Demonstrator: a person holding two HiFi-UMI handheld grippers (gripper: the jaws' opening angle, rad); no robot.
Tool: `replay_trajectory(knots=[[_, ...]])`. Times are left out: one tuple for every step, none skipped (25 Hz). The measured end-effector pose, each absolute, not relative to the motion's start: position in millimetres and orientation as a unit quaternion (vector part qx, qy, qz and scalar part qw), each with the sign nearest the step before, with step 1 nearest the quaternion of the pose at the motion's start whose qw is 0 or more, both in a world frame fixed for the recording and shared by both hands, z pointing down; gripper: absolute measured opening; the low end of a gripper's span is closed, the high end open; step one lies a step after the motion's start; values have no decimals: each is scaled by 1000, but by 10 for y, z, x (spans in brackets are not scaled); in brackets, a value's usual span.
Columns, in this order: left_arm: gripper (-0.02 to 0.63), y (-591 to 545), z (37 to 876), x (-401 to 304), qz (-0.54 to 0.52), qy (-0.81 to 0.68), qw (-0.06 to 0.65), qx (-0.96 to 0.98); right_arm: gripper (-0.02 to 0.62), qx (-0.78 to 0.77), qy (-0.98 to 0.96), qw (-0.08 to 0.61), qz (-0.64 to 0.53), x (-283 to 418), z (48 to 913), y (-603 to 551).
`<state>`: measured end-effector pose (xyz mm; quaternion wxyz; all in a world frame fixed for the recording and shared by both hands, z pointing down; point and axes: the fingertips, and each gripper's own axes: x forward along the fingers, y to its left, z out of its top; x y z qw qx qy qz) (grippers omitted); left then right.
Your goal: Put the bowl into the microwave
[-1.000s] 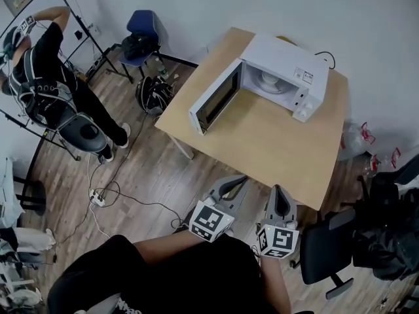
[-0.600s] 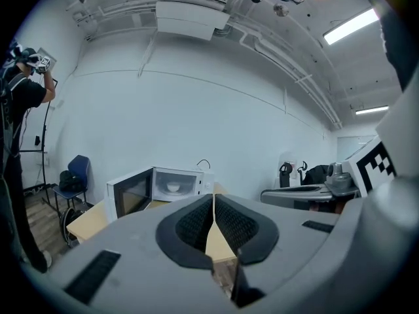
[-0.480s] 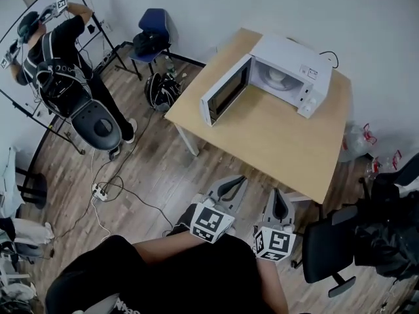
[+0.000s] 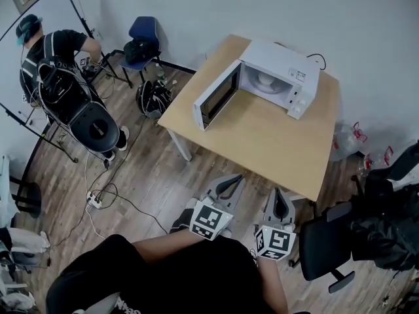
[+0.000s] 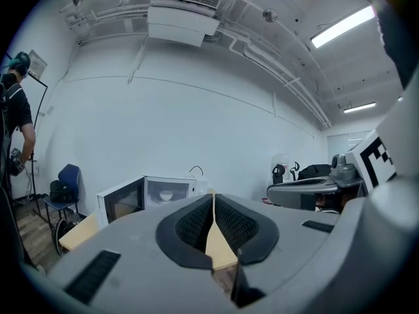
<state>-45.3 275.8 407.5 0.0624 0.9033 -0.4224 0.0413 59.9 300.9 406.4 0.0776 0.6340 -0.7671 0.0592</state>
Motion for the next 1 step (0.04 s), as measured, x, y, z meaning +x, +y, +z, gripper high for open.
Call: replay_trajectory(knots=[[20, 2768, 4090, -469, 42, -423, 63, 903, 60, 633, -768, 79, 58, 594, 4073, 3030]])
